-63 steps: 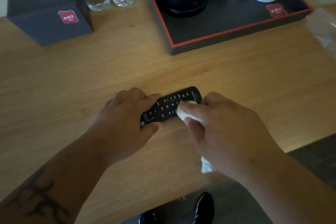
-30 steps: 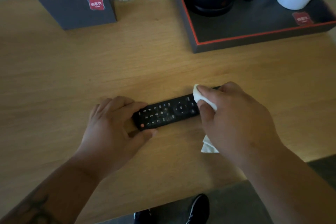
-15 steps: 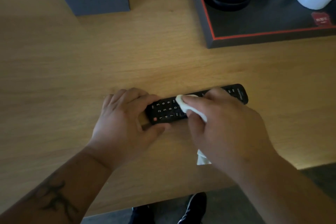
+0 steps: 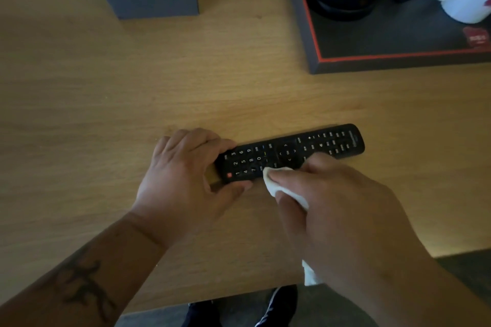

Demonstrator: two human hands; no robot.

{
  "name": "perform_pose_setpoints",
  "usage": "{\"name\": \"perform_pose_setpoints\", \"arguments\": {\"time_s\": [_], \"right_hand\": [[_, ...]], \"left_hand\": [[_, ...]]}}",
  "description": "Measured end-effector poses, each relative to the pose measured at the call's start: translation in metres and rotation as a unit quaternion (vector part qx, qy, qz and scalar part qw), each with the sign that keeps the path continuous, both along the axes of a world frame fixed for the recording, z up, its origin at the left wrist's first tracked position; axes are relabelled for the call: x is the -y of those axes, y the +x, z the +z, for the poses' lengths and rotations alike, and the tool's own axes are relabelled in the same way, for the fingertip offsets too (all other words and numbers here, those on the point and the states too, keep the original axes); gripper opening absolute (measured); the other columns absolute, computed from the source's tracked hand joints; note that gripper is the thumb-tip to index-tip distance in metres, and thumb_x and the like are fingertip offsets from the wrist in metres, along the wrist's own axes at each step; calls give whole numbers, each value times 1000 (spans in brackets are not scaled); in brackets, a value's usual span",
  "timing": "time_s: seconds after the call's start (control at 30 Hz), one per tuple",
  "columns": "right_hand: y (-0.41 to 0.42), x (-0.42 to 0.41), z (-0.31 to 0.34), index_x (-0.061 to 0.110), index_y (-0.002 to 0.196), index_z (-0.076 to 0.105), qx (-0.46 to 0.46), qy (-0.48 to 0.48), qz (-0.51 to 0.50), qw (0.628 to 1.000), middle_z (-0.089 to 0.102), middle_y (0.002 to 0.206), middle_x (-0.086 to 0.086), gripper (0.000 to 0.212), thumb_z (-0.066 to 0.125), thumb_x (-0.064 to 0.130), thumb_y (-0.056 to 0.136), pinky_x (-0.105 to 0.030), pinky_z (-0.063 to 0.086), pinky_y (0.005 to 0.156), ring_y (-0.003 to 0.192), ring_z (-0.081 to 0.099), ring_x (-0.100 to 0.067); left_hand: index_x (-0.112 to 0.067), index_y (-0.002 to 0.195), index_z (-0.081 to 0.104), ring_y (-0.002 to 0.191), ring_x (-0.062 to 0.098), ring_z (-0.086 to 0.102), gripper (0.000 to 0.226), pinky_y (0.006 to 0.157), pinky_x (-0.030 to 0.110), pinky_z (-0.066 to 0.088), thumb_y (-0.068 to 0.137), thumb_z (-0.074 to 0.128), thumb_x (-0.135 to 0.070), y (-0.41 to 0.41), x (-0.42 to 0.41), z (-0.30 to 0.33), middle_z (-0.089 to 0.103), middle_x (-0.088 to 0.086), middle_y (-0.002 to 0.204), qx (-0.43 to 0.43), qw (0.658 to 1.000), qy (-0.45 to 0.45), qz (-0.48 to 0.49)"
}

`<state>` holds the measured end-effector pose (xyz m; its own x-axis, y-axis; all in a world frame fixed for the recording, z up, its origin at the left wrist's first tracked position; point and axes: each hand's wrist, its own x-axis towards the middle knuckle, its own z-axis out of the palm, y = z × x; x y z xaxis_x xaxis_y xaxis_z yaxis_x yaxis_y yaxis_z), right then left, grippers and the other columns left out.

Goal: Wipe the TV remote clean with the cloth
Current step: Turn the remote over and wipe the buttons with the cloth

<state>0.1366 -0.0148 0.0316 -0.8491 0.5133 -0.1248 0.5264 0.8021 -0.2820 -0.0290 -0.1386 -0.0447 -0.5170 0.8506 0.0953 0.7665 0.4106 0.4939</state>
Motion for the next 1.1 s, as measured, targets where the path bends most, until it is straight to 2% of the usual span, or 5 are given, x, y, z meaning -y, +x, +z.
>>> {"name": "perform_pose_setpoints", "arguments": {"time_s": [0.13,0.27,0.63,1.0,1.1], "right_hand": [[-22,-14,-1,38,112,65,-47,28,-25,998,53,77,9,26,55,37,88,-26,43,45,56,48,-7],[-24,-1,-11,35,129,57,10,36,-2,999,54,83,6,39,52,38,91,-25,43,48,59,49,-9],[-26,-4,-13,36,132,57,-6,30,-23,999,54,83,9,41,51,41,91,-24,41,47,61,51,-8],[-41,-9,-9,42,122,64,-8,36,11,999,53,85,9,38,54,35,86,-21,29,46,59,46,-10],[-37,-6,-11,43,117,65,4,20,22,1000,53,81,10,35,57,35,84,-23,37,47,59,50,-9]], "left_hand": [[-27,117,67,100,13,51,65,92,30,34,69,63,-70,0,-1,-1,60,-13,105,2,1000,0,3],[-27,115,67,101,13,52,63,93,31,34,69,62,-70,1,-1,0,61,-12,105,1,1000,0,7],[-25,117,67,102,15,55,65,93,36,39,69,64,-69,0,-1,-1,62,-11,106,-1,1000,9,11],[-26,117,67,102,14,54,65,92,31,34,69,64,-69,0,0,-2,63,-11,106,-2,1000,8,16],[-26,116,67,101,13,53,64,91,31,35,69,64,-68,1,0,-2,62,-11,105,-2,1000,14,25]]}}
